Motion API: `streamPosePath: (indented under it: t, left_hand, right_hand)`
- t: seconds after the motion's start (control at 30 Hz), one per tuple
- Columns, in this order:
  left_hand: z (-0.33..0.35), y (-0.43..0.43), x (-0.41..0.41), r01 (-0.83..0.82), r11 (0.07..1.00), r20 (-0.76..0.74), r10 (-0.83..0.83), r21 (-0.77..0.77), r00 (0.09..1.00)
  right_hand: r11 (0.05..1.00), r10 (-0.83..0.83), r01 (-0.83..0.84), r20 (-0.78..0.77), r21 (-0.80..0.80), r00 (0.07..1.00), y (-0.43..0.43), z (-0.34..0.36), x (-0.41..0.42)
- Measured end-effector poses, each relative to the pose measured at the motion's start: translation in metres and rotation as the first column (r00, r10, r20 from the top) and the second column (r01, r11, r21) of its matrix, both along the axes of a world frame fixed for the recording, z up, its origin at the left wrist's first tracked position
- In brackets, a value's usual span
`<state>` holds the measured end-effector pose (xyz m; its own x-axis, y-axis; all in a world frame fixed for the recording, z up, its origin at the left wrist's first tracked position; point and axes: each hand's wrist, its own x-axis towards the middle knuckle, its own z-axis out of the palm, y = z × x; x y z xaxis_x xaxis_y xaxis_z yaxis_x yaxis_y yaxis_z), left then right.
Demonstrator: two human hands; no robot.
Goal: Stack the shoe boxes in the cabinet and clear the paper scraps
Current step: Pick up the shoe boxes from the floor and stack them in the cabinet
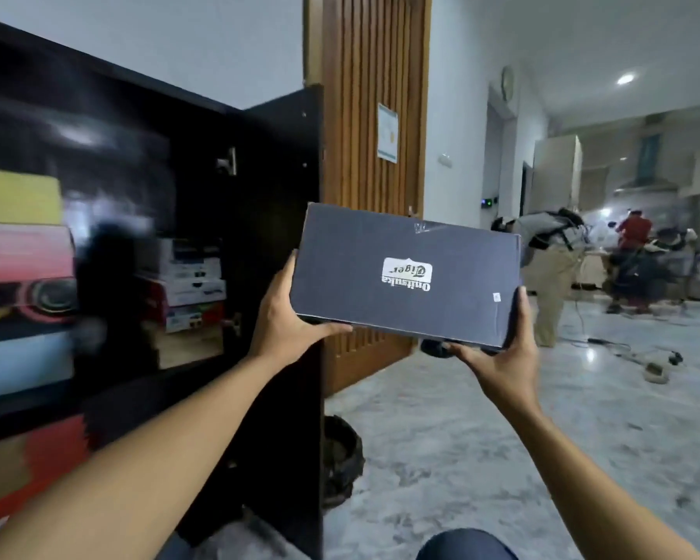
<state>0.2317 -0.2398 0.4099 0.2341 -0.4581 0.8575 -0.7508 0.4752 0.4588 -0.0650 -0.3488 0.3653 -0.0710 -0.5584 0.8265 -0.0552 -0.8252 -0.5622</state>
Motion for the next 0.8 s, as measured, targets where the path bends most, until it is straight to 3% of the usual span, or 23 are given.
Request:
streamPosePath:
  t: [0.17, 0.4, 0.57, 0.8]
  left_hand:
    - [0.069, 0.100, 0.072, -0.248, 0.964, 0.003, 0.249, -0.096, 0.968]
    - [0.106, 0.203, 0.198, -0.470, 0.873, -0.040, 0.469, -0.131, 0.882]
    - [0.109, 0.232, 0.284, -0.572, 0.807, -0.152, 0.553, -0.148, 0.819]
    - [0.124, 0.236, 0.378, -0.730, 0.657, -0.317, 0.663, -0.186, 0.678]
  right_hand:
    - [0.971, 0.193, -0.195, -0.024, -0.141, 0.981, 0.050, 0.081, 0.089]
    - [0.884, 0.432, -0.438, -0.072, -0.164, 0.899, 0.095, 0.138, 0.240]
    - [0.860, 0.487, -0.494, -0.085, -0.132, 0.870, 0.096, 0.148, 0.377]
    - [0.723, 0.689, -0.687, 0.011, -0.067, 0.724, 0.084, 0.171, 0.534]
